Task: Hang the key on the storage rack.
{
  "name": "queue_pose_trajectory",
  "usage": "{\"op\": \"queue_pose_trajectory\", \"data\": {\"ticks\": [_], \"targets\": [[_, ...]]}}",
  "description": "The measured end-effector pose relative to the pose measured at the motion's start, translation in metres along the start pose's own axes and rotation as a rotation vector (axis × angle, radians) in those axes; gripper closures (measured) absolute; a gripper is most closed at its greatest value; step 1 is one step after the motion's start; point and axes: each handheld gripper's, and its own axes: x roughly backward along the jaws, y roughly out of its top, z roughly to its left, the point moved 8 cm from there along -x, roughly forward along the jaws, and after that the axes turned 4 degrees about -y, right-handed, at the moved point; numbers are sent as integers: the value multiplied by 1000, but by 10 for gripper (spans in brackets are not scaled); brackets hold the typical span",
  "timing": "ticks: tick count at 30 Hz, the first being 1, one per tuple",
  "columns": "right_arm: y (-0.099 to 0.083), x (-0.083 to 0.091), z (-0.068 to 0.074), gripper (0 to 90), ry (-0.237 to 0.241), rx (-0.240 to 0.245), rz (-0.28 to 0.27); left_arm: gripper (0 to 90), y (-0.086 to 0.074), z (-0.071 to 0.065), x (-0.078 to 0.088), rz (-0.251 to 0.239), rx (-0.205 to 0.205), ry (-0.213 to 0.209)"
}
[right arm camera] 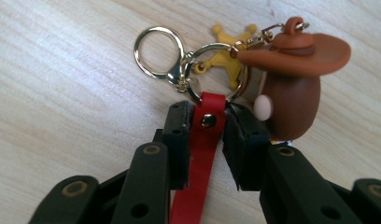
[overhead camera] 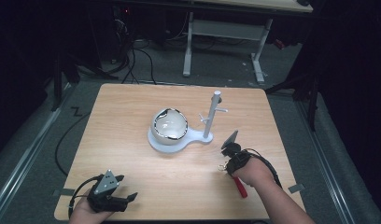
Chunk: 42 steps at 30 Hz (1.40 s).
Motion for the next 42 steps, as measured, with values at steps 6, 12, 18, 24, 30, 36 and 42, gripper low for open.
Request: {"op": "queue_pose_trajectory", "data": {"ticks": [6,12,18,24,30,36,42], "targets": [[1,0,0,709,28,-55,42,193,1,-1,0,-4,-2,-1],[1,-1,-2,696,33,-53,29,193,1,-2,0,-1,-4,-1],[2,0,0,748,28,-26,22,193,0,-3,-1,2,-6,-3],[1,0,0,751,30,-1,12,193,0,-2,0,3,-4,0],[-5,18,-6,751,32,29,10,194,-1,1,0,3,3,4],[-8,57,-20,751,25,40,-33,194,-1,-1,-1,10,-4,4],[-9,82,-27,751,20,40,-48,194,-2,-1,-1,11,-1,5]]}}
